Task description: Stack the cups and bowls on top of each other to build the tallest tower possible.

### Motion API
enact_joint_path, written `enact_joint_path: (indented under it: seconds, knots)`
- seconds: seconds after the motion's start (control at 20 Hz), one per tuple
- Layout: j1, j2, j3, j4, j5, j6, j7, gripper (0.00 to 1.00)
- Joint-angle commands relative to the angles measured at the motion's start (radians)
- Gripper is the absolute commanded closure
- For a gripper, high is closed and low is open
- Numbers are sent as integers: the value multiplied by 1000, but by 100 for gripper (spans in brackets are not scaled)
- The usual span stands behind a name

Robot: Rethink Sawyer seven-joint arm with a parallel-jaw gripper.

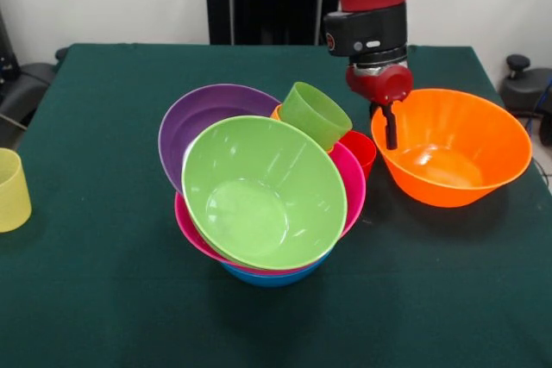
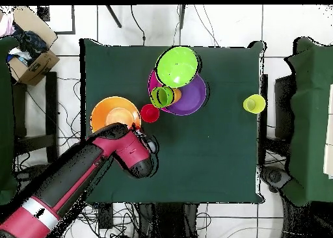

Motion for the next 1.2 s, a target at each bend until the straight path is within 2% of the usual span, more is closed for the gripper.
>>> enact_joint_path:
  seconds: [0.05,0.1,0.15,0.2,0.3,0.4,0.85,1.0,1.2]
  knots:
    - [-15,49,180,-21,109,45,-235,100]
    - [5,49,173,-17,64,25,-229,100]
    - [13,46,168,-8,30,19,-169,100]
    - [12,38,168,2,18,8,-137,100]
    - [4,24,169,10,27,-22,-204,100]
    - [2,19,167,13,18,-34,-214,100]
    - [45,-72,138,93,-105,-148,-172,100]
    - [48,-122,128,123,-122,-176,-196,100]
    - [50,-179,113,143,-162,-204,-159,100]
